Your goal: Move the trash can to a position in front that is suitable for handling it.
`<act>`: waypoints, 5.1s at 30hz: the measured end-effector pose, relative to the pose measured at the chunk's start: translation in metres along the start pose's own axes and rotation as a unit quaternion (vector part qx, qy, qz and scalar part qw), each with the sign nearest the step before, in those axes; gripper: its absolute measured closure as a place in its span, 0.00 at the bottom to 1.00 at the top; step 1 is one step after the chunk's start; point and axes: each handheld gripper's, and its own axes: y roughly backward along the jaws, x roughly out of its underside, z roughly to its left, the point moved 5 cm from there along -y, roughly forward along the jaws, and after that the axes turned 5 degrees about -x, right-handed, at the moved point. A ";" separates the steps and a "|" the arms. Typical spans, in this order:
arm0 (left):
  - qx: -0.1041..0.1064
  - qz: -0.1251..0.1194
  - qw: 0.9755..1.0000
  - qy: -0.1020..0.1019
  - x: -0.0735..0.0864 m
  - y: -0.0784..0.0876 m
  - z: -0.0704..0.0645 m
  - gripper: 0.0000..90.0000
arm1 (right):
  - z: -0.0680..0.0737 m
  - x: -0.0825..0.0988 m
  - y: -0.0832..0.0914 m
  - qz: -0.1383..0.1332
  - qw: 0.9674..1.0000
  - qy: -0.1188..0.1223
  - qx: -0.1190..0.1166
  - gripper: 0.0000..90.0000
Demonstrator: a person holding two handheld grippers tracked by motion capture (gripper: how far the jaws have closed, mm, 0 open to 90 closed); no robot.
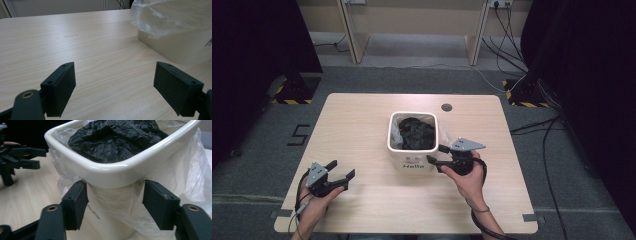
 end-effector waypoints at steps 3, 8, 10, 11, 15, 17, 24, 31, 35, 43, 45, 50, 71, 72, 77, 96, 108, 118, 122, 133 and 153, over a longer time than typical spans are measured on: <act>0.000 -0.001 1.000 0.004 0.000 0.000 0.001 0.19 | -0.001 -0.004 -0.013 0.002 1.000 0.008 -0.003 0.45; 0.001 -0.001 1.000 0.005 0.000 0.000 0.001 0.19 | -0.005 -0.016 -0.034 0.013 1.000 0.020 -0.004 0.45; 0.002 -0.001 1.000 0.004 0.000 0.000 0.001 0.19 | -0.006 -0.022 -0.041 0.017 0.999 0.029 -0.003 0.45; 0.002 -0.001 1.000 0.002 0.000 0.000 0.001 0.19 | -0.007 -0.024 -0.044 0.018 0.999 0.029 -0.004 0.45; 0.003 -0.001 1.000 0.001 0.000 0.001 0.000 0.19 | -0.010 -0.031 -0.050 0.016 0.999 0.028 -0.004 0.44; 0.004 -0.001 1.000 0.001 0.000 0.001 0.000 0.19 | -0.007 -0.031 -0.045 0.015 0.999 0.030 0.000 0.42; 0.001 0.003 1.000 -0.007 0.000 0.000 -0.002 0.19 | -0.010 -0.017 0.009 0.006 1.000 0.015 0.018 0.38; -0.005 0.003 1.000 -0.004 0.000 0.000 -0.001 0.19 | -0.048 0.018 0.069 0.004 0.995 -0.044 0.091 0.38; -0.007 0.004 1.000 -0.003 0.001 0.001 -0.001 0.20 | -0.061 0.033 0.089 -0.002 0.989 -0.070 0.126 0.39; -0.007 0.004 1.000 0.004 -0.004 0.003 -0.002 0.21 | -0.078 0.053 0.103 0.005 0.981 -0.083 0.177 0.39; -0.007 -0.002 1.000 0.003 -0.010 0.003 -0.003 0.21 | -0.081 0.059 0.104 0.007 0.979 -0.087 0.185 0.39; -0.001 -0.008 1.000 0.000 -0.015 0.003 -0.009 0.21 | -0.083 0.073 0.108 0.005 0.975 -0.097 0.201 0.40; 0.025 -0.003 1.000 -0.013 -0.087 -0.015 -0.026 0.21 | -0.095 0.099 0.118 -0.009 0.963 -0.125 0.237 0.40; 0.028 -0.002 1.000 -0.012 -0.094 -0.017 -0.026 0.21 | -0.095 0.099 0.118 -0.009 0.963 -0.125 0.237 0.41; 0.038 -0.002 0.999 -0.011 -0.114 -0.026 -0.029 0.22 | -0.095 0.101 0.117 -0.009 0.963 -0.126 0.238 0.40; 0.014 0.073 0.997 -0.027 -0.173 -0.091 -0.036 0.34 | -0.096 0.104 0.114 -0.002 0.964 -0.127 0.233 0.40; -0.032 0.127 0.991 -0.025 -0.180 -0.127 -0.035 0.53 | -0.095 0.104 0.113 0.001 0.965 -0.127 0.230 0.40; -0.056 0.149 0.987 -0.004 -0.183 -0.137 -0.041 0.68 | -0.095 0.104 0.113 0.001 0.965 -0.128 0.228 0.40; -0.067 0.153 0.986 -0.005 -0.186 -0.140 -0.043 0.72 | -0.095 0.104 0.113 0.001 0.965 -0.128 0.228 0.40; -0.088 0.174 0.981 -0.008 -0.189 -0.153 -0.051 0.78 | -0.094 0.104 0.112 0.002 0.966 -0.129 0.226 0.39; -0.131 0.189 0.973 -0.003 -0.188 -0.161 -0.053 0.86 | -0.095 0.105 0.112 0.005 0.965 -0.133 0.225 0.39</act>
